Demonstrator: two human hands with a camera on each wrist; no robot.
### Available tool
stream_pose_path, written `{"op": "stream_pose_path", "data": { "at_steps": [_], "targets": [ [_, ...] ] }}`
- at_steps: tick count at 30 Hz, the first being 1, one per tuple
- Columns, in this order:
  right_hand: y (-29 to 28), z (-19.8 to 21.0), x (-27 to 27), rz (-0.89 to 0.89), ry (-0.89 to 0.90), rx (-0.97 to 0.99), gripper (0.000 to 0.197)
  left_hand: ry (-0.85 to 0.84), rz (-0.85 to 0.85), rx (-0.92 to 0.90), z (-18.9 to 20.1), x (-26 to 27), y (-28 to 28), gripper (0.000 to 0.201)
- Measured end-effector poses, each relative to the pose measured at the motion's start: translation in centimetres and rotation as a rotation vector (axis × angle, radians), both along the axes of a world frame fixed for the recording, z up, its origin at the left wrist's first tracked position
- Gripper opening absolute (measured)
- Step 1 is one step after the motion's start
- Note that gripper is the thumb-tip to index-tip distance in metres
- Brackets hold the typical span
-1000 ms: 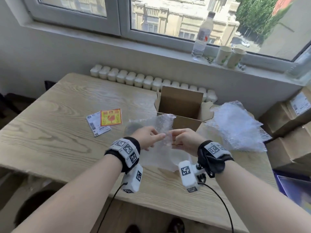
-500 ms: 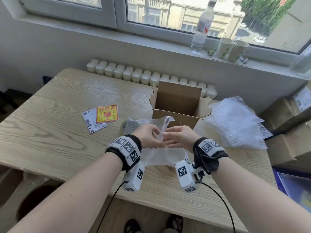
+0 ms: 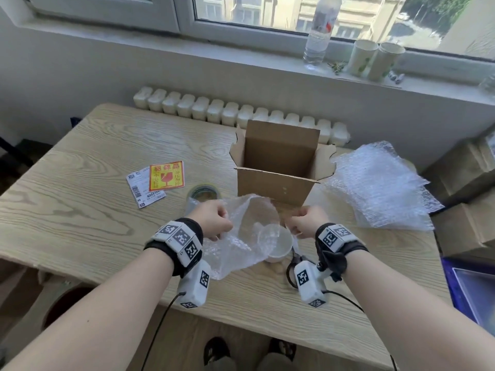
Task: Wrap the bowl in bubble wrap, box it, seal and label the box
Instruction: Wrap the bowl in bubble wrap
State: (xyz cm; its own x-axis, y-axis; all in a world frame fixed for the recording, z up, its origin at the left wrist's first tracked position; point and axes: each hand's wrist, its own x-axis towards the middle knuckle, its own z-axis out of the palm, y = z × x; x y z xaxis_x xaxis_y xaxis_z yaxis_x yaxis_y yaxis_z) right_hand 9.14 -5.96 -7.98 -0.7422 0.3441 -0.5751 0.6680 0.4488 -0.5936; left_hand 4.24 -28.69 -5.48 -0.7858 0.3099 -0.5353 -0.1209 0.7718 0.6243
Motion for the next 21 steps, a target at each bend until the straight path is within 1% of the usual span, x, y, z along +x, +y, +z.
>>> {"op": "stream_pose_path", "data": {
  "at_steps": [3, 6, 8, 11, 13, 15, 21],
  "targets": [
    [0.2, -0.9, 0.0, 0.048, -0.079, 0.059, 0.011, -0.025, -0.017, 0.018, -0.7, 0.2, 0.9, 0.007],
    [-0.4, -1.7, 0.1, 0.157, -0.217, 0.067, 0.023, -0.027, -0.019, 0.021, -1.4, 0.3, 1.8, 0.006],
    [-0.6, -2.4, 0.2, 0.177, -0.263, 0.091, 0.023, -0.029, -0.023, 0.017, -1.7, 0.2, 2.2, 0.006],
    [-0.7, -2.6, 0.1, 0.185, -0.224, 0.160, 0.011, -0.030, -0.038, -0.002, -1.9, 0.1, 2.3, 0.005],
    [-0.2, -1.9, 0.1, 0.217, -0.174, 0.256, 0.006, -0.026, -0.046, -0.020, -1.9, -0.2, 2.3, 0.004],
    [0.8, -0.7, 0.1, 0.203, -0.141, 0.308, 0.004, -0.023, -0.050, -0.034, -1.8, -0.4, 2.4, 0.004],
    [4.0, 4.2, -0.3, 0.043, -0.024, 0.354, 0.008, 0.008, -0.073, -0.031, -0.9, -0.5, 3.8, 0.003]
  ]
}}
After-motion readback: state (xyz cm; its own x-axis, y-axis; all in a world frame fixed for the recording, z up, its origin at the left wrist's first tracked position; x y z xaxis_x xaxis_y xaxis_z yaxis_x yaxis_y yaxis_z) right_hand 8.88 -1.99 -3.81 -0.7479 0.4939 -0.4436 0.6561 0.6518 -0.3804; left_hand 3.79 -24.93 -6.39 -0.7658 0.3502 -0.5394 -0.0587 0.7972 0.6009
